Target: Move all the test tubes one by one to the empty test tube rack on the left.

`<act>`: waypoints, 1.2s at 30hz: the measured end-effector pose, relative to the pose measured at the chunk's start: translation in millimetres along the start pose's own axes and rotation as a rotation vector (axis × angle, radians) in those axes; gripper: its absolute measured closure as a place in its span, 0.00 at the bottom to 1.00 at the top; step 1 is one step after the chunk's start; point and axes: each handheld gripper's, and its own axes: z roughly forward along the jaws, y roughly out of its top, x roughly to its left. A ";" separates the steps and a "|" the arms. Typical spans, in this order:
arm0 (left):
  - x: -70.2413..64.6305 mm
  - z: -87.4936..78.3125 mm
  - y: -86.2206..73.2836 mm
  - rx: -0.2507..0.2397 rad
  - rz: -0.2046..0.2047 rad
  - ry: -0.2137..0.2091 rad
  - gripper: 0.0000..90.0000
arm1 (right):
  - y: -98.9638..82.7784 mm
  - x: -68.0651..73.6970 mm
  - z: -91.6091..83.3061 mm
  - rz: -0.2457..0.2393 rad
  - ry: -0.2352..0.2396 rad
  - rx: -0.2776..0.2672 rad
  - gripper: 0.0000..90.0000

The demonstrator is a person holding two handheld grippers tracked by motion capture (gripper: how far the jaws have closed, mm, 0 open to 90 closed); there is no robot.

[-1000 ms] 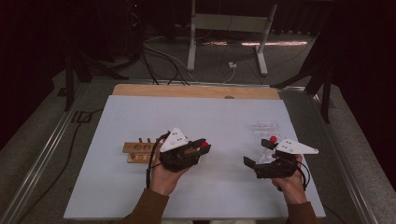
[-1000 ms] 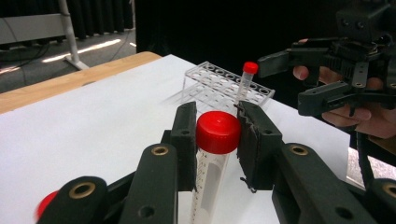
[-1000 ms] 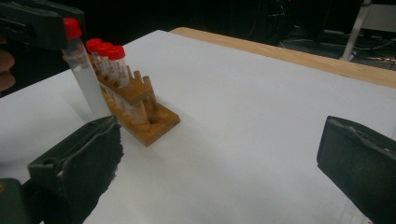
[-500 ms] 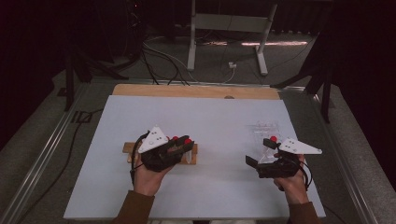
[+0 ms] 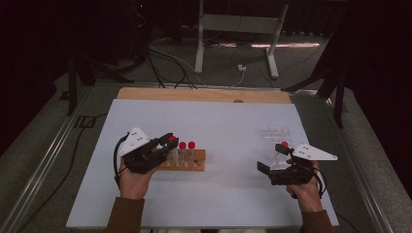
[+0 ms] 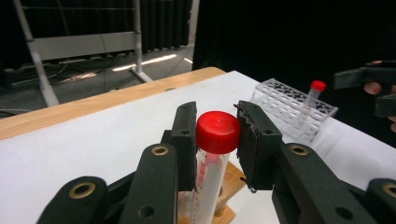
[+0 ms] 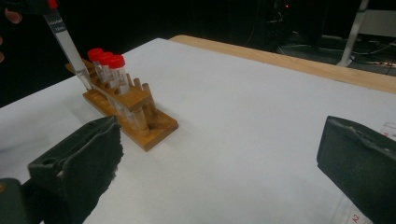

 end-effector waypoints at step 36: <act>23.1 -12.5 -2.2 -0.048 -0.012 0.154 0.79 | -1.7 -0.5 -0.1 0.006 0.008 0.005 0.00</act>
